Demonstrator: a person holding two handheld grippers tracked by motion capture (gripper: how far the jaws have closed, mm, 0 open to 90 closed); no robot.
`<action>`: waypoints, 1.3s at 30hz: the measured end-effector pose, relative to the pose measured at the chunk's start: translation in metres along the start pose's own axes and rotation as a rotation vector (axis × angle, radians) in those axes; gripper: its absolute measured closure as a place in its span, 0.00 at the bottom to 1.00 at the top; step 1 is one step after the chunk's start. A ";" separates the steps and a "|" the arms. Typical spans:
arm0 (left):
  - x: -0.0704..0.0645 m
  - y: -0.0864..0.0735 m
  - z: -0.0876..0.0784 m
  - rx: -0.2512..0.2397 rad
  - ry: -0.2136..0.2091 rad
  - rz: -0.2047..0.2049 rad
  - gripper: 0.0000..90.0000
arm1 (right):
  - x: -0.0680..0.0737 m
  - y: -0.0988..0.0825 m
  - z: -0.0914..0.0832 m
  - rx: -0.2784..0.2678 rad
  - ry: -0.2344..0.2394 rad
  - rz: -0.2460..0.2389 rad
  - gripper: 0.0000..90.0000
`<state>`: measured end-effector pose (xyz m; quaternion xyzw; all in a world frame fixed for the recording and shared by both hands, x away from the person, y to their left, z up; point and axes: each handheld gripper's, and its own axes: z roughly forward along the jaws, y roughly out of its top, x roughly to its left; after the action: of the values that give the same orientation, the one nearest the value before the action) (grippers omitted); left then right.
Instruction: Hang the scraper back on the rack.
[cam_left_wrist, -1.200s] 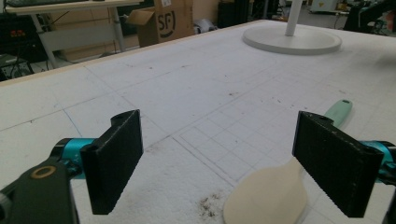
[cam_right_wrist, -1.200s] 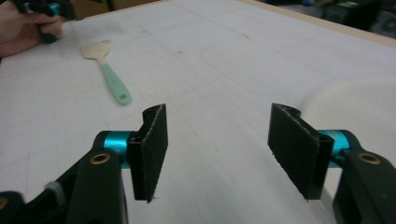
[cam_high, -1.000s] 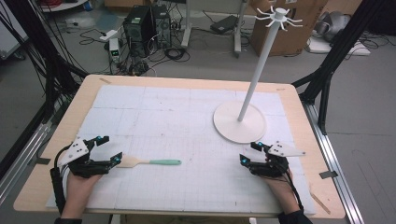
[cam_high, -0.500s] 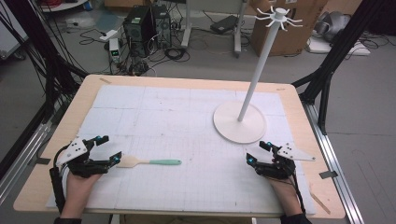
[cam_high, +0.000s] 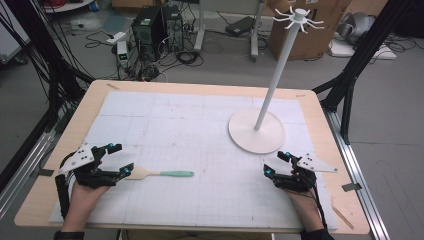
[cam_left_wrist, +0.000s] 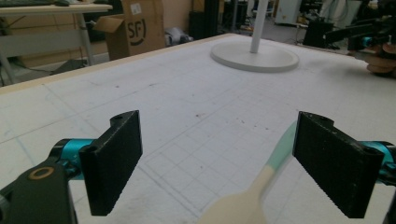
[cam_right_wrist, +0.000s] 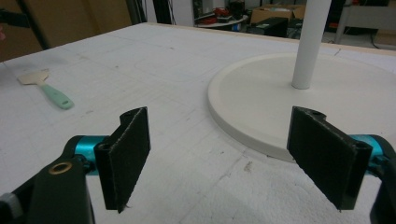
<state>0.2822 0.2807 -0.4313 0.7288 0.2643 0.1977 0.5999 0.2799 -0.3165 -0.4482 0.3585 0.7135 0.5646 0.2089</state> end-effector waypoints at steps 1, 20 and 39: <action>-0.001 0.002 0.003 0.015 -0.010 0.011 0.18 | 0.000 0.000 0.000 0.000 0.000 0.001 0.23; -0.023 0.010 0.061 0.302 -0.184 0.156 0.24 | 0.000 0.000 0.000 0.000 0.000 0.004 0.24; -0.025 -0.003 0.078 0.467 -0.266 0.212 0.79 | 0.000 0.000 0.000 0.001 0.002 0.007 0.25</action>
<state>0.3095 0.2061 -0.4492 0.8904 0.1441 0.0958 0.4210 0.2802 -0.3168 -0.4483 0.3605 0.7128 0.5652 0.2062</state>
